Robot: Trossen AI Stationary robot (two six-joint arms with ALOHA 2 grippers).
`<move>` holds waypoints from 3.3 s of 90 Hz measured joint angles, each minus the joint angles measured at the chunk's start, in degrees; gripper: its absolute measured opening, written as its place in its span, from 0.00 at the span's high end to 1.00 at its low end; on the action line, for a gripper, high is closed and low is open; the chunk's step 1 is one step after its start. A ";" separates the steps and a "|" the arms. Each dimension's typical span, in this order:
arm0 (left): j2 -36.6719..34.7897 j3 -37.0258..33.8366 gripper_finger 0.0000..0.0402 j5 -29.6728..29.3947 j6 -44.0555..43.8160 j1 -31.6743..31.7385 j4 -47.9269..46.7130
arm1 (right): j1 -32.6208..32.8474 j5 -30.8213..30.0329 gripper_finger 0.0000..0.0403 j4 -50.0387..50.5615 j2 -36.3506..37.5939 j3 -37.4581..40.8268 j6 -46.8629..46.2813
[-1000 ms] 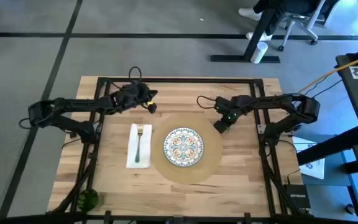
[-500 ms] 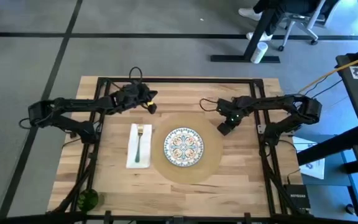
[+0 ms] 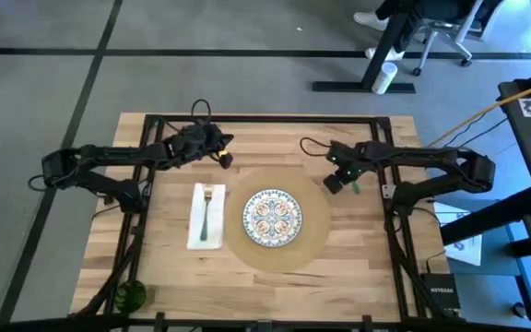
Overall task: Set table place
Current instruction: Put the green spoon to the right of the blue patterned plate on the brown place mat
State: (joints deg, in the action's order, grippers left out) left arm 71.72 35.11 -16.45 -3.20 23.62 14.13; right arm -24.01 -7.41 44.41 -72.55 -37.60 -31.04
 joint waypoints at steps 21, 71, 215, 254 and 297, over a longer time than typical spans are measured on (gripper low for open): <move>-0.02 0.00 1.00 0.00 -0.85 0.00 -0.11 | -5.20 -2.09 0.87 0.02 0.00 -0.02 -4.95; -0.02 0.00 1.00 0.02 -0.87 0.00 -0.17 | -12.81 -1.98 0.87 -0.90 -4.52 -0.13 -1.71; -0.02 0.00 1.00 0.02 -0.86 0.00 -0.24 | -13.15 -5.33 0.87 -2.36 -10.54 -2.05 -1.47; -0.02 0.00 1.00 0.01 -0.86 0.00 -0.25 | -13.16 -3.53 0.87 -4.46 -10.51 -2.05 1.07; -0.02 0.00 1.00 0.02 -0.85 0.00 -0.28 | -13.30 -4.99 0.87 -4.27 -11.41 -2.05 1.02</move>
State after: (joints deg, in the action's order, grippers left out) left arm 71.70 35.11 -16.43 -4.05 23.62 13.85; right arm -37.31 -12.39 40.14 -83.96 -39.66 -30.02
